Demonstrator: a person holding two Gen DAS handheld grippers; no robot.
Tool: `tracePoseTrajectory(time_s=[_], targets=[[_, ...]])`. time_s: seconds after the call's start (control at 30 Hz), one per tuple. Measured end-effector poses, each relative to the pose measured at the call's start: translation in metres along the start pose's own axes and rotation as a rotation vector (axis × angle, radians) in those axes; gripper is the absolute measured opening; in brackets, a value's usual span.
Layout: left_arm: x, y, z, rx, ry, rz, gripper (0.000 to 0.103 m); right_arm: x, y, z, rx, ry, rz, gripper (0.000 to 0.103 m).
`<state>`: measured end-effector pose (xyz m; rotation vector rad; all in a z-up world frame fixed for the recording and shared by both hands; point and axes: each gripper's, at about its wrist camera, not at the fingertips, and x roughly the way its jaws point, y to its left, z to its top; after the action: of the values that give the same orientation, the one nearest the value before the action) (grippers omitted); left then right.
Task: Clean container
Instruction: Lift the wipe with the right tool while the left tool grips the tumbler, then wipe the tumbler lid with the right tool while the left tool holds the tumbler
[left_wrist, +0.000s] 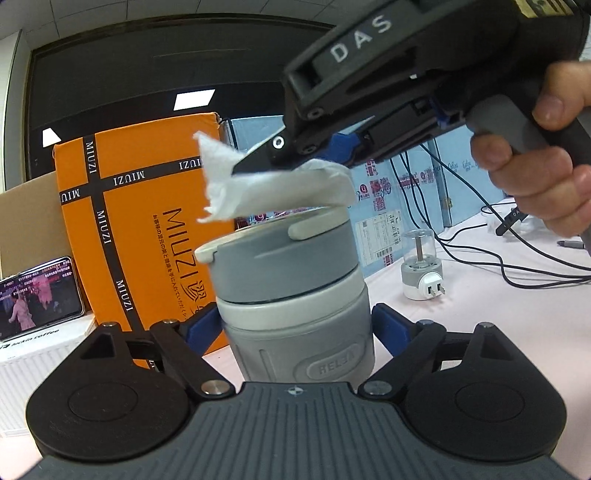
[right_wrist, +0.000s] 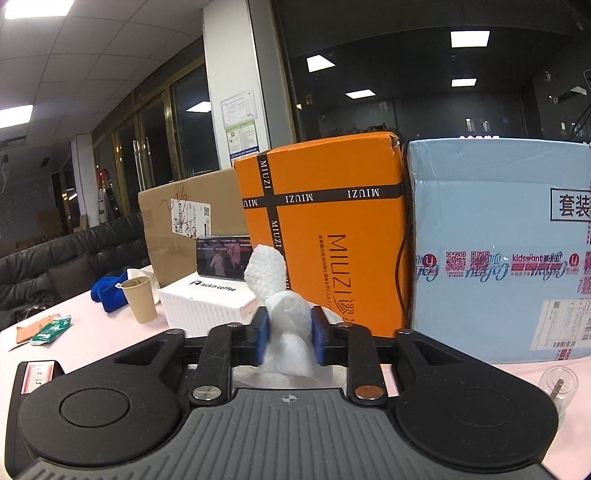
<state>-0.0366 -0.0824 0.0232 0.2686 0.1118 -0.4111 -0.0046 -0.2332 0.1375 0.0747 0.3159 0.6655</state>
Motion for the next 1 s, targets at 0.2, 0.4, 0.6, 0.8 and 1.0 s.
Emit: tracePoseTrajectory(time_s=[0.2, 0.4, 0.6, 0.8, 1.0], targets=[[0.0, -0.004, 0.001, 0.003, 0.003, 0.014, 0.086, -0.004, 0.003, -0.005, -0.003, -0.028, -0.01, 0.046], [-0.001, -0.001, 0.003, -0.023, 0.0, 0.002, 0.084, 0.001, 0.019, -0.011, -0.094, -0.025, -0.006, 0.022], [-0.001, -0.004, 0.003, -0.012, -0.003, -0.004, 0.083, 0.013, 0.016, -0.016, -0.101, -0.028, -0.057, 0.019], [-0.001, 0.001, 0.003, -0.043, 0.002, -0.009, 0.084, 0.009, 0.0, -0.015, -0.076, -0.014, -0.103, 0.019], [-0.002, 0.001, 0.003, -0.046, 0.002, -0.009, 0.084, -0.003, 0.006, -0.015, -0.141, 0.021, -0.041, 0.02]])
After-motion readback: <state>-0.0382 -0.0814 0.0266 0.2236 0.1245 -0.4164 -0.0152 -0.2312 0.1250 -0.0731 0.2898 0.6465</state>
